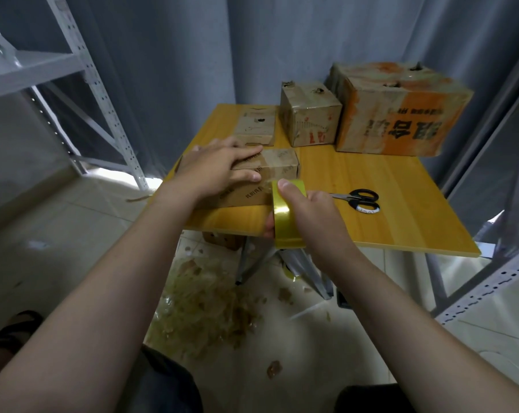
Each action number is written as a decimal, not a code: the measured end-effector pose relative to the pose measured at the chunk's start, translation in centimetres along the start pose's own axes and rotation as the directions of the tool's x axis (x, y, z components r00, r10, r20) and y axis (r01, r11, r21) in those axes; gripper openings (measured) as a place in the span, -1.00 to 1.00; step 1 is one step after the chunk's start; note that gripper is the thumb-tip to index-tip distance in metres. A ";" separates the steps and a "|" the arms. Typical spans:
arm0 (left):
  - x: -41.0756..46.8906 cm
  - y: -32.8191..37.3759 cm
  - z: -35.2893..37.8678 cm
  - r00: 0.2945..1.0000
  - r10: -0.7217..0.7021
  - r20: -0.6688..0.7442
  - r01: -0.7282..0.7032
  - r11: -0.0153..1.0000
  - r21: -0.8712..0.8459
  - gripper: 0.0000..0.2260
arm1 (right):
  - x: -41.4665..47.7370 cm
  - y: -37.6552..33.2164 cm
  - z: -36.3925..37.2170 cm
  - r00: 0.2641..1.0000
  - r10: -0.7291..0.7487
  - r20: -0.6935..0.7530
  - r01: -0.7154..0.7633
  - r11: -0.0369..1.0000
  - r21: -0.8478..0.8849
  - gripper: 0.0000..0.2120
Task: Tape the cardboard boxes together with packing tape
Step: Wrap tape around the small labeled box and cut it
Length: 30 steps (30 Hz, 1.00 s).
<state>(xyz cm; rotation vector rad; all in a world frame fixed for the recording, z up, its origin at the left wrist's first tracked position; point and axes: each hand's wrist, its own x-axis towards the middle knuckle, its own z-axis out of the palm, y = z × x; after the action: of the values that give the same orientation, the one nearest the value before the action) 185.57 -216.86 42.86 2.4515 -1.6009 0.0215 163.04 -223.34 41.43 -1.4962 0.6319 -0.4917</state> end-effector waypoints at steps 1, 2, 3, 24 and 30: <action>0.0 0.0 0.0 1.000 0.008 -0.003 -0.008 1.000 0.001 -0.41 | -0.1 -0.1 0.0 1.000 -0.002 -0.004 0.002 1.000 0.003 -0.58; -0.1 -0.1 0.0 1.000 0.017 -0.005 -0.017 1.000 0.002 -0.42 | -0.3 -0.2 -0.1 1.000 -0.007 -0.001 0.007 1.000 0.003 -0.60; -0.1 -0.2 -0.1 1.000 0.026 -0.007 -0.026 1.000 0.001 -0.43 | -0.4 -0.4 -0.1 1.000 -0.018 0.010 0.018 1.000 0.009 -0.62; -1.9 0.6 -1.0 0.990 -0.121 -0.078 0.094 0.954 -0.285 -0.48 | 1.0 -1.1 1.2 0.951 -0.308 -0.031 0.309 0.948 0.079 -0.63; -2.7 0.3 0.4 0.997 -0.070 0.034 0.074 0.987 -0.141 0.01 | 2.1 -0.4 1.5 0.939 -0.339 -0.057 0.342 0.939 0.046 -0.72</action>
<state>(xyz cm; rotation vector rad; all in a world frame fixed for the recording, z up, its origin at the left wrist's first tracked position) 184.16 -214.64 42.18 2.4081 -1.4701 -0.1353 165.58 -223.61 41.58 -1.5508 0.3913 -0.8078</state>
